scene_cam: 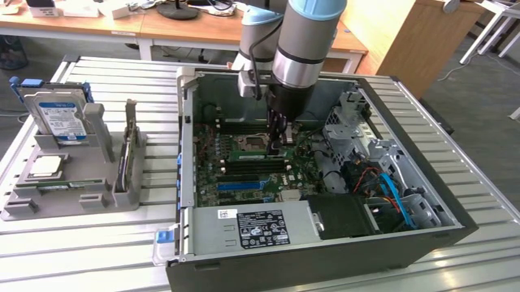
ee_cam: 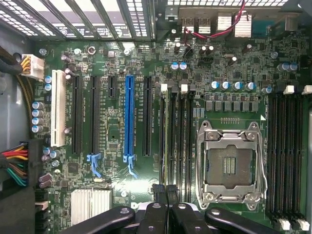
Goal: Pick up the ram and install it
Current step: 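Insert the ram into the slot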
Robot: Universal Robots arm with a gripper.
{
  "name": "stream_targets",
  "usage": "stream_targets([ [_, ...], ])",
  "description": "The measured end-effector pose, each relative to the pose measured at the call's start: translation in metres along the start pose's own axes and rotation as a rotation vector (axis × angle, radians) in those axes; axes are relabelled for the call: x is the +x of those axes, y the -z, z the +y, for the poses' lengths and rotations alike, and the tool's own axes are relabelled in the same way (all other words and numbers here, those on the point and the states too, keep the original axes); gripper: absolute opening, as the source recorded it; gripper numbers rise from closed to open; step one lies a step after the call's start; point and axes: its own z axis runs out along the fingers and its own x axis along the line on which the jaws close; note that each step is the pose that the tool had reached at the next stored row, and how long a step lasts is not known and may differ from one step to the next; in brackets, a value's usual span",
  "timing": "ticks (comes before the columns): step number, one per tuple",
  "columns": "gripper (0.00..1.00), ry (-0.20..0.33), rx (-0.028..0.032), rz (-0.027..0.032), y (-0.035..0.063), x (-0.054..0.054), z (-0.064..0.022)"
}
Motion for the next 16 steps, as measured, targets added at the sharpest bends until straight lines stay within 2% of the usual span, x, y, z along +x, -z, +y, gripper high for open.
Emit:
stream_targets([
  [9,0.12,0.0,-0.0002,0.0005,-0.0054,-0.0001,0.0],
  [16,0.12,0.0,-0.0001,-0.0002,-0.0057,0.0,0.0001],
])
